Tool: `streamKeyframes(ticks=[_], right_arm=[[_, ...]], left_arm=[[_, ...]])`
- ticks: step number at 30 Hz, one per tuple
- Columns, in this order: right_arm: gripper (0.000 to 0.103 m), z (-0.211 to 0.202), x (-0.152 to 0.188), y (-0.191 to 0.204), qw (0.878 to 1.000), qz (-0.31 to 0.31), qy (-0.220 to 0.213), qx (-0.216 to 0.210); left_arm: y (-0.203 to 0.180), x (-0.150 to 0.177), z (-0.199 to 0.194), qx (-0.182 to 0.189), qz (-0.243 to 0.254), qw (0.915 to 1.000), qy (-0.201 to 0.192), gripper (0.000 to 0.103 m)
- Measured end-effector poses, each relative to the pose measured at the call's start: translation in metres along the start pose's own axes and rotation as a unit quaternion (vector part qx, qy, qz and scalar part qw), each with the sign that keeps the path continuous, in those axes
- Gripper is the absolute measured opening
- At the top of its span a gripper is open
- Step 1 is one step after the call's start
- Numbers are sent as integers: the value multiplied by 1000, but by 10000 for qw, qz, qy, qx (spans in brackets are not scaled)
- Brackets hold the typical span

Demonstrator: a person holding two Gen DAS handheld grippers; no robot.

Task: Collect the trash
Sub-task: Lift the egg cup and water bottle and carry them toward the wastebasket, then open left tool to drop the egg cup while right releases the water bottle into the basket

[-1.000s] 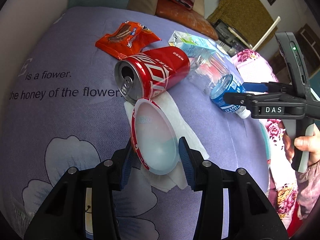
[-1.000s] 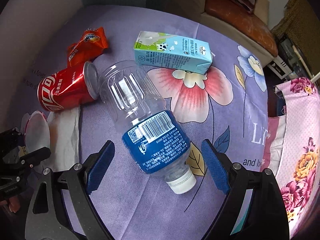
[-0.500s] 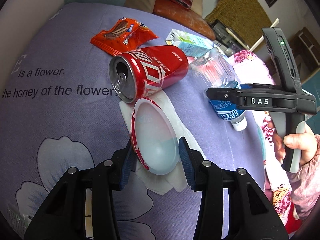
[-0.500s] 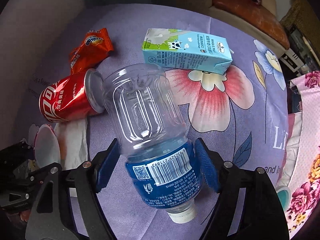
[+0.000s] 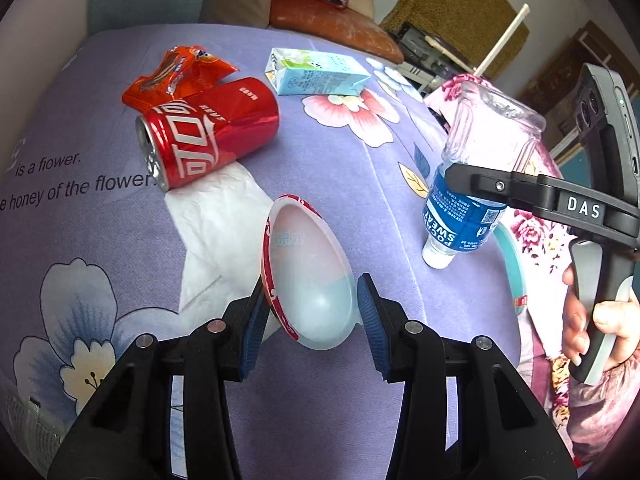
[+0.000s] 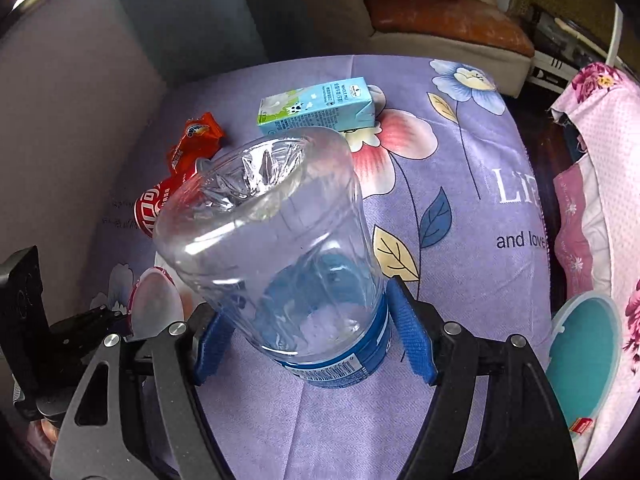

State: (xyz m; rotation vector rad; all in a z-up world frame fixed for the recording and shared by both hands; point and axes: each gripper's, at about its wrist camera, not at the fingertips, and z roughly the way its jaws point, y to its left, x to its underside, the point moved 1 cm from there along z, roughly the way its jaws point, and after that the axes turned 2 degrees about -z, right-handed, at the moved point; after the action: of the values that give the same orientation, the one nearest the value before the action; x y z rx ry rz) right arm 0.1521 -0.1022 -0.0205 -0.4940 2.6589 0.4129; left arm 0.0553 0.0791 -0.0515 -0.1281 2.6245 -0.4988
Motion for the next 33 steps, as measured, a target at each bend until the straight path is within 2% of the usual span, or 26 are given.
streamKeyframes(ticks=[11,20,25,33], right_arm=[[69,-46,36,-59,9952,828,-496,-144],[69,-79,60,-113,9846,1458,-940,-214],[69,-99,79,-152,9758,1829,-1193,-105],[69,-132,120,-222,9571,2436,-1544,266]], left_arm=[[-57,5,9,-97,531,9984,145,45],[-120,6,28,-118,1075,9936,331,45],[-165,5,44,-28,1502,9876,455,45],[-242,11,77,87,2204,9726,733,45]])
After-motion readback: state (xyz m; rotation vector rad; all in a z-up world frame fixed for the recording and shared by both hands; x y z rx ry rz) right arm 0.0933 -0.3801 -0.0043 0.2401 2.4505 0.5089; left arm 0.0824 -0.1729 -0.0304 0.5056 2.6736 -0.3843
